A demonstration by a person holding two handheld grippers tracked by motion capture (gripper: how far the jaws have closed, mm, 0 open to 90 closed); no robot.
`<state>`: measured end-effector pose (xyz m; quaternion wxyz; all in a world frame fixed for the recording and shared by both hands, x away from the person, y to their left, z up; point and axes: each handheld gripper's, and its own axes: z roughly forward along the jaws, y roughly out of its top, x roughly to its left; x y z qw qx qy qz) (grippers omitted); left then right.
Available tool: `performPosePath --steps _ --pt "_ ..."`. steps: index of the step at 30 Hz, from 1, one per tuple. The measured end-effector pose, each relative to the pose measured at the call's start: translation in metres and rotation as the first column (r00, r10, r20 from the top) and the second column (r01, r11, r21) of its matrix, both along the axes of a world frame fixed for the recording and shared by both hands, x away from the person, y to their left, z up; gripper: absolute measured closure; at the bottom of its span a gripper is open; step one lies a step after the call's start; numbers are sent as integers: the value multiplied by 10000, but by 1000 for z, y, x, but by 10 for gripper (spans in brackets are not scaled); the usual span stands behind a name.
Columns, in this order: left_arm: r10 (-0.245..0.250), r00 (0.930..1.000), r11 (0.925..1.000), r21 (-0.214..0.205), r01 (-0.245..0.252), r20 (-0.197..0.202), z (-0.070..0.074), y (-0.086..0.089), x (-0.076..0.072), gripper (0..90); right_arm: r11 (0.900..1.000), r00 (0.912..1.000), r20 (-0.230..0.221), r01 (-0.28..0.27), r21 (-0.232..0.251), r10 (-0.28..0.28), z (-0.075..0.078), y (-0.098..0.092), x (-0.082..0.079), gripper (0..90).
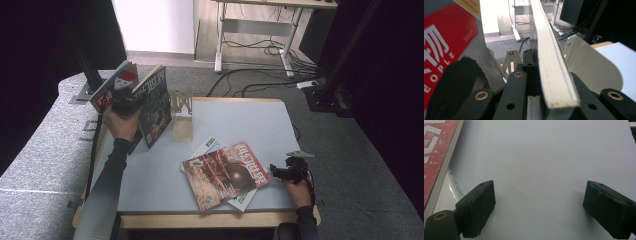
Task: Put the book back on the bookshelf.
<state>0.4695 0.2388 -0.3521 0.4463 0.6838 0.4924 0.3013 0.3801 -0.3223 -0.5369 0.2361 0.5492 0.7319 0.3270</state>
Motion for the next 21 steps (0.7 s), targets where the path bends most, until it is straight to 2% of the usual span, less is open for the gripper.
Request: performPosePath --steps 4,10,12,14,17,21 --pt "152 9999 9999 50 -152 -23 -2 4 -2 822 10000 10000 -2 0 0 0 0 0 0 97" --pt "349 9994 9991 -228 -350 -20 -8 10 -8 816 10000 10000 8 -4 -10 4 0 0 0 97" --pt "427 9991 9990 -155 -427 17 -8 11 -8 808 10000 10000 6 -4 -12 4 0 0 0 97" --pt "446 9988 9990 -67 -445 200 -8 11 -10 784 10000 10000 7 -1 -12 1 0 0 0 97" --pt "329 9992 9992 -215 -324 241 -6 11 -12 746 10000 10000 8 6 -4 -6 0 0 0 97" --pt "140 9999 9997 -187 -139 62 -5 10 -14 672 10000 10000 8 -3 -13 3 0 0 0 97"
